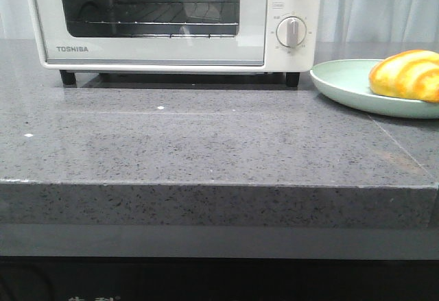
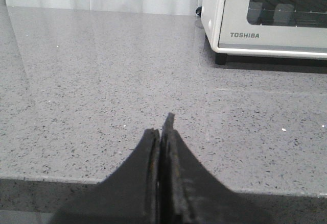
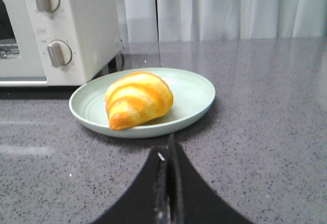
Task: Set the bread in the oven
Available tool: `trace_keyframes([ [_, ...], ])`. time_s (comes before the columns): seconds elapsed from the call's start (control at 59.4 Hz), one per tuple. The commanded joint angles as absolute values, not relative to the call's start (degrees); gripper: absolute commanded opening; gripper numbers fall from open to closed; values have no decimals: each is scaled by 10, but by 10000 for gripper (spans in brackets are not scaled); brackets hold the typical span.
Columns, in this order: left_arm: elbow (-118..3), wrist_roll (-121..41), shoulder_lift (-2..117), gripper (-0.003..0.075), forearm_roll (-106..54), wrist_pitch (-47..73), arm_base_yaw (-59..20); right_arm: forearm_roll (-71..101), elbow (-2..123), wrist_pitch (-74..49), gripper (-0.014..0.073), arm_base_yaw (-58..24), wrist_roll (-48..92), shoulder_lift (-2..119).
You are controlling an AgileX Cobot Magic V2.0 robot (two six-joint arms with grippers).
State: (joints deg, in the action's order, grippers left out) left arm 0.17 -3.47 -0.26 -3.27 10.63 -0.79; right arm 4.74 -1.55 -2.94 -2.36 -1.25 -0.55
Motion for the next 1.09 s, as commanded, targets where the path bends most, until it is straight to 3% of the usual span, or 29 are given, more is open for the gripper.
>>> trace_keyframes([
  [0.0, 6, -33, -13, -20, -39, 54, -8, 49, -12, 29, -69, -21, -9, -18],
  [0.236, 6, -33, -13, -20, -41, 20, -8, 49, -12, 34, -69, -21, -9, -18],
  [0.471, -16, -33, -12, -20, -120, -139, -9, 49, 32, 55, -69, -22, -10, -18],
  [0.639, -143, -33, 31, -20, -71, -3, -9, 49, 166, -77, -69, -22, -10, 24],
  [0.791, -266, -33, 155, -20, -32, 66, -9, 49, 272, -180, -69, -22, -10, 124],
  [1.077, -395, -33, 382, -20, -35, 88, -35, 49, 319, -192, -69, -22, -10, 196],
])
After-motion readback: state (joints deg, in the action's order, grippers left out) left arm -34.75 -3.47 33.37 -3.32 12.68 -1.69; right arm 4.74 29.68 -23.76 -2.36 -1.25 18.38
